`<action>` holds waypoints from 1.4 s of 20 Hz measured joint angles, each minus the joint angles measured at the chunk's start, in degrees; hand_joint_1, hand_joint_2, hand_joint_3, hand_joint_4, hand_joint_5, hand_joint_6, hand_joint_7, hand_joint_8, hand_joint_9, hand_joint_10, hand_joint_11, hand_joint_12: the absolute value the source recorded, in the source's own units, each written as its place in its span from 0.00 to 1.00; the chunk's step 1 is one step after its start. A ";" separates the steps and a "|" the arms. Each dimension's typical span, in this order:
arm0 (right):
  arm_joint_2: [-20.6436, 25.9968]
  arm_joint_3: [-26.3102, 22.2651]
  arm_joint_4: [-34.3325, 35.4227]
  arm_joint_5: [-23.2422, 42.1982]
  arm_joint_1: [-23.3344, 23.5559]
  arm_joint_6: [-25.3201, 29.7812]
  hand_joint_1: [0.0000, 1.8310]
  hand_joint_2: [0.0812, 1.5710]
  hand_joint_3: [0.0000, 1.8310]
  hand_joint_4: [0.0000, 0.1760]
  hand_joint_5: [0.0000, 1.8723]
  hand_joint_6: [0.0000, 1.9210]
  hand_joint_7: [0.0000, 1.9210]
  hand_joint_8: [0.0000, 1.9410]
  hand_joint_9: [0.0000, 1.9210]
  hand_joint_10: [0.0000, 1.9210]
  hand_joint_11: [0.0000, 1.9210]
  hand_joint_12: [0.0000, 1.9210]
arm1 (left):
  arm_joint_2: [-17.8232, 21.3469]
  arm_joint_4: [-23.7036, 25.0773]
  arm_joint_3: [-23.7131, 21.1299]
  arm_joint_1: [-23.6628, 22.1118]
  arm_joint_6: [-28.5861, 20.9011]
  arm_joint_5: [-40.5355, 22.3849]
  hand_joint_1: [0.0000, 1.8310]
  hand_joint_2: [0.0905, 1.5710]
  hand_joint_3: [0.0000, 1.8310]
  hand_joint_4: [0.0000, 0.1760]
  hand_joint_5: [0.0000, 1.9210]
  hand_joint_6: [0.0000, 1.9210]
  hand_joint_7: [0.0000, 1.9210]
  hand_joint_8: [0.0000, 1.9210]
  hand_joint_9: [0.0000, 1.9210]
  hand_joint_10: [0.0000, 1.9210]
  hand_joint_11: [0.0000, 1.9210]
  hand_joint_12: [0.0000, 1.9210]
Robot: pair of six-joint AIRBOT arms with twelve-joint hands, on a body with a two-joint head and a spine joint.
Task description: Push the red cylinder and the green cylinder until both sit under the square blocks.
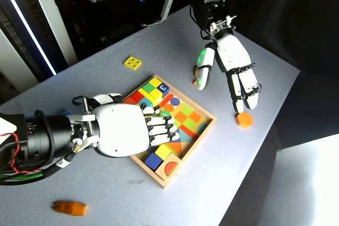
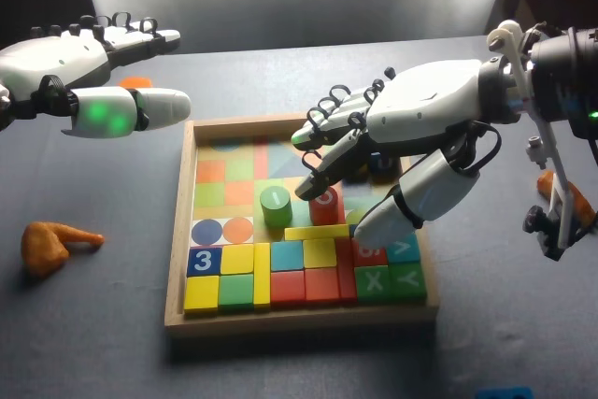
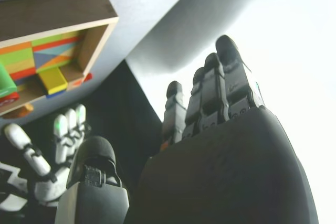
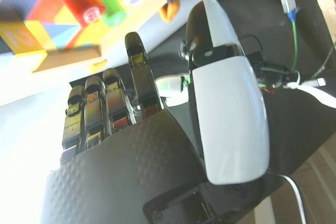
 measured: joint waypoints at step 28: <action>-1.92 3.08 0.79 -2.47 -2.47 1.88 0.16 0.68 0.00 0.93 0.21 0.00 0.00 0.00 0.00 0.00 0.00 0.00 | -0.26 0.59 0.15 -0.26 0.00 0.15 0.00 0.74 0.00 0.82 0.05 0.00 0.01 0.00 0.00 0.00 0.00 0.06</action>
